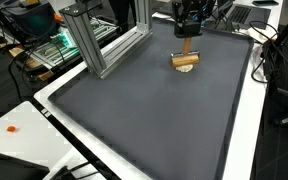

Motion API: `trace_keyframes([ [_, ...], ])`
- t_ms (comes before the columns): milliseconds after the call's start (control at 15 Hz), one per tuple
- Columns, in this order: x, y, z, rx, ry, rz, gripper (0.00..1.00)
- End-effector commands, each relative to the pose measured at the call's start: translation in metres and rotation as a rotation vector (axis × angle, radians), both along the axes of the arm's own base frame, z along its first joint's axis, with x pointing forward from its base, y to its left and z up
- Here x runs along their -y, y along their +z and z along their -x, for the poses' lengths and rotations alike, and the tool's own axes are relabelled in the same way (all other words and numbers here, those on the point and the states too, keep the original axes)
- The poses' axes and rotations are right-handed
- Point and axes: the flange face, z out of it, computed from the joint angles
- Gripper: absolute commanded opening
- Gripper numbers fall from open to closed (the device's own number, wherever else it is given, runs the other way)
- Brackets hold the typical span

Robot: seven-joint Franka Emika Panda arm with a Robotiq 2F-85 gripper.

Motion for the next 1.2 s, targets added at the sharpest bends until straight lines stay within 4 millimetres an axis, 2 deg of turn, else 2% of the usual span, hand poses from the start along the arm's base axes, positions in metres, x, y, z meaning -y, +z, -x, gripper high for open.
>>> trace_keyframes([
  [0, 0.007, -0.015, -0.004, 0.036, -0.021, 0.036, 0.34],
  [533, 0.014, -0.018, -0.009, 0.059, -0.026, 0.043, 0.34],
  [867, 0.002, -0.015, -0.004, 0.002, 0.012, -0.025, 0.34],
  [1133, 0.000, -0.017, 0.001, -0.044, 0.047, -0.040, 0.34],
])
